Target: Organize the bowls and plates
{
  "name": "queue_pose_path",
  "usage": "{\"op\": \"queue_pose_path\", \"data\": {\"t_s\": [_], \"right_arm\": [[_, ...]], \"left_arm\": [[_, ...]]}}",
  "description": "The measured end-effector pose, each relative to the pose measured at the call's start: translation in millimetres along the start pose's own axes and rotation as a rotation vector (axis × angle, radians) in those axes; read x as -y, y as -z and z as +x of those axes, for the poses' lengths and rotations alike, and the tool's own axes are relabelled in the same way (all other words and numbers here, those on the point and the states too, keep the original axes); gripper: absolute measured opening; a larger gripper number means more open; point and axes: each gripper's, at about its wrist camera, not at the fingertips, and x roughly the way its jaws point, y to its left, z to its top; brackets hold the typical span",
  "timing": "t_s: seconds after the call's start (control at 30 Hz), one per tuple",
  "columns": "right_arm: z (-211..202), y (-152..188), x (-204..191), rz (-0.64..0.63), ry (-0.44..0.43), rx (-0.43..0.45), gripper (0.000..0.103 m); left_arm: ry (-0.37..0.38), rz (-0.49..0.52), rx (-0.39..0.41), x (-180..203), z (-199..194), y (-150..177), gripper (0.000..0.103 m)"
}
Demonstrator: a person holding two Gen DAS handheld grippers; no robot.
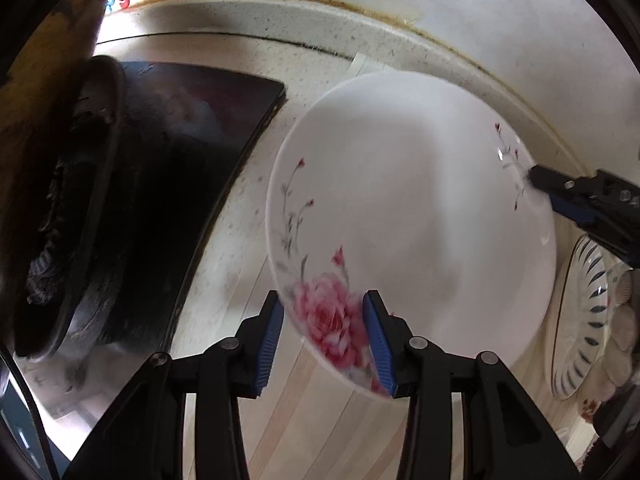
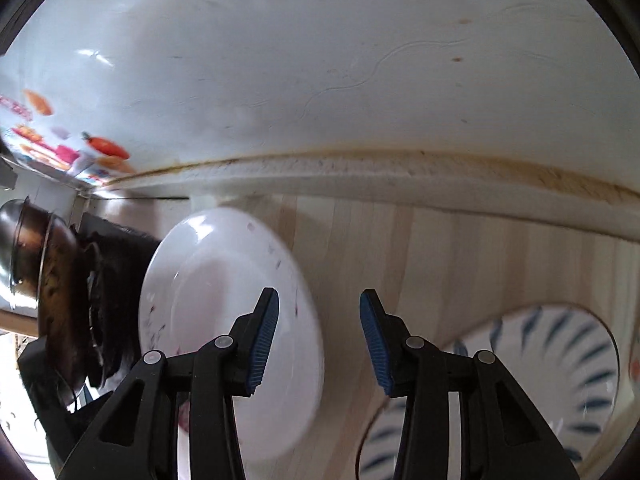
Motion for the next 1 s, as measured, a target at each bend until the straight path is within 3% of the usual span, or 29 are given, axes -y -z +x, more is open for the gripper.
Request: {"op": "queue_pose_path", "data": {"t_s": [0.2,0.53,0.83,1.0], "right_arm": [[25,-15,-7,-0.036,-0.055,-0.033,0.017],[14,-4,-5,-0.041,-0.035,-0.048,0.017],[-28,15,7,-0.040,-0.032,-0.036,0.017],[-58,35,10,-0.042,-0.060,-0.009,0.017]], "left_arm": [[0.002,0.003,0.026,3,2,-4,0.031],[0.046,0.029,0.046,2,-21,25,0.031],[0.068,0.054,0.063,2,-50,43,0.031],[0.071,0.051,0.083,20,-71,49,0.031]]}}
